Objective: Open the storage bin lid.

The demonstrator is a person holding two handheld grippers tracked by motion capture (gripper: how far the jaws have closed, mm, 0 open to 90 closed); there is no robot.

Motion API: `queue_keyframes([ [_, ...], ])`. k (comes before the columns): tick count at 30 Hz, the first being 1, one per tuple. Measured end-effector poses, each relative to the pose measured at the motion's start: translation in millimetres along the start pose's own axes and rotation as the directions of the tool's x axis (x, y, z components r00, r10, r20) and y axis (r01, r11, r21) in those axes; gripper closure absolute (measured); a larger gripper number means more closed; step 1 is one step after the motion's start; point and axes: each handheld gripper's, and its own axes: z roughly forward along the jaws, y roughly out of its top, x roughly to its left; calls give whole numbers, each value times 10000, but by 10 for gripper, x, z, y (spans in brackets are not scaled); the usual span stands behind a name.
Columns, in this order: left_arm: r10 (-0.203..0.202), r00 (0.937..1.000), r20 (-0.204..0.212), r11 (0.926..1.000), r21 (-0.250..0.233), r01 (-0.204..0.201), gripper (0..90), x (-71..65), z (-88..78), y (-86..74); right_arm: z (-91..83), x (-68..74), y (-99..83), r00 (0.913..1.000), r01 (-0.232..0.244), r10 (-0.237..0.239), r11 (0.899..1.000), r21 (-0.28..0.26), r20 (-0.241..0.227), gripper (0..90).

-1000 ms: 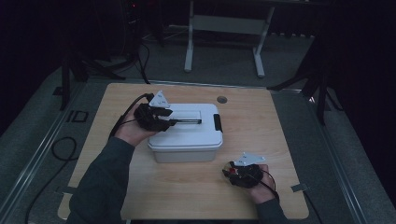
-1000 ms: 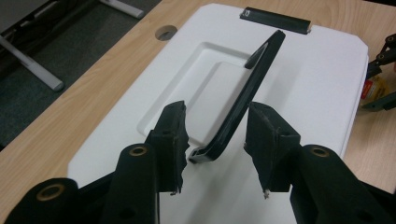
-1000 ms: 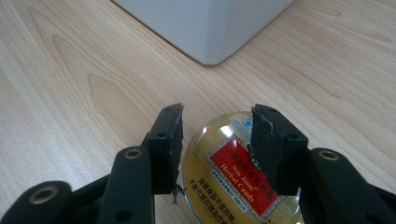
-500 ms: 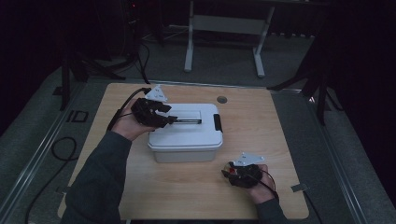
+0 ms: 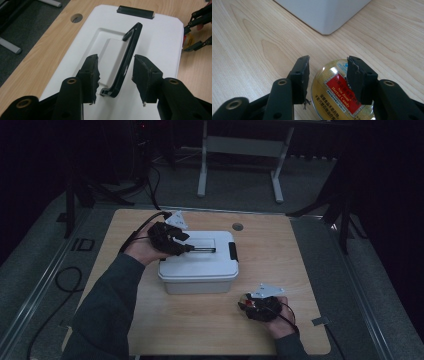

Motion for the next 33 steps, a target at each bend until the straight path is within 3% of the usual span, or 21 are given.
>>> queue_keyframes([
  [10, 495, 9988, 8, 9981, 379, -495, 619, -15, 12, 95, -7, -6, -4, 10000, -2, 2, 10000, -24, 19, 523],
  [16, 827, 9963, 242, 9943, 655, -842, 658, -11, 21, 164, -10, -7, -4, 10000, -19, 19, 10000, -29, 20, 523],
  [24, 1011, 9930, 612, 9903, 896, -1063, 653, 16, 46, 238, -18, -8, -6, 10000, -80, 80, 10000, -36, 17, 523],
  [33, 1405, 9879, 654, 9812, 1239, -1477, 634, -29, 97, 346, -16, -8, -7, 10000, -70, 70, 10000, -30, 14, 523],
])
